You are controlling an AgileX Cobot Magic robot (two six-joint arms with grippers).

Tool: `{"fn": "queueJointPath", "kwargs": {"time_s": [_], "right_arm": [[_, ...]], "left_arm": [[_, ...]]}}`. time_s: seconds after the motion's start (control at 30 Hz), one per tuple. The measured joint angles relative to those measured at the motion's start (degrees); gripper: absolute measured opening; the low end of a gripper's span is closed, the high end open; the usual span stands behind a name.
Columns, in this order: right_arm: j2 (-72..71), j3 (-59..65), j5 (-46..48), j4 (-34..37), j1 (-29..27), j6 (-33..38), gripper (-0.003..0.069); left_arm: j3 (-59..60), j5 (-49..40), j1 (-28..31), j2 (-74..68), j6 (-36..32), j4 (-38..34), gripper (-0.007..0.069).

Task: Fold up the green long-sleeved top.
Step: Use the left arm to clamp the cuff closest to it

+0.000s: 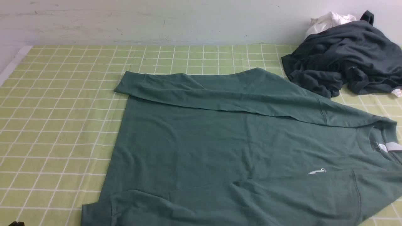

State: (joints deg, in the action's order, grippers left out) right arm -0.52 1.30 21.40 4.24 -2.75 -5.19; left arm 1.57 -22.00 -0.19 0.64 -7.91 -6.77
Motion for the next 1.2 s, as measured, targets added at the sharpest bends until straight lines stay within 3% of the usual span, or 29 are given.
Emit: {"fn": "queueJointPath", "kwargs": {"time_s": [1.07, 1.2], "right_arm": [[0.00, 0.00, 0.00, 0.00, 0.00, 0.00, -0.0010], [0.00, 0.00, 0.00, 0.00, 0.00, 0.00, -0.0010]], "left_arm": [[0.00, 0.06, 0.00, 0.00, -0.35, 0.48, -0.0003], [0.00, 3.20, 0.00, 0.00, -1.29, 0.67, -0.0003]]}}
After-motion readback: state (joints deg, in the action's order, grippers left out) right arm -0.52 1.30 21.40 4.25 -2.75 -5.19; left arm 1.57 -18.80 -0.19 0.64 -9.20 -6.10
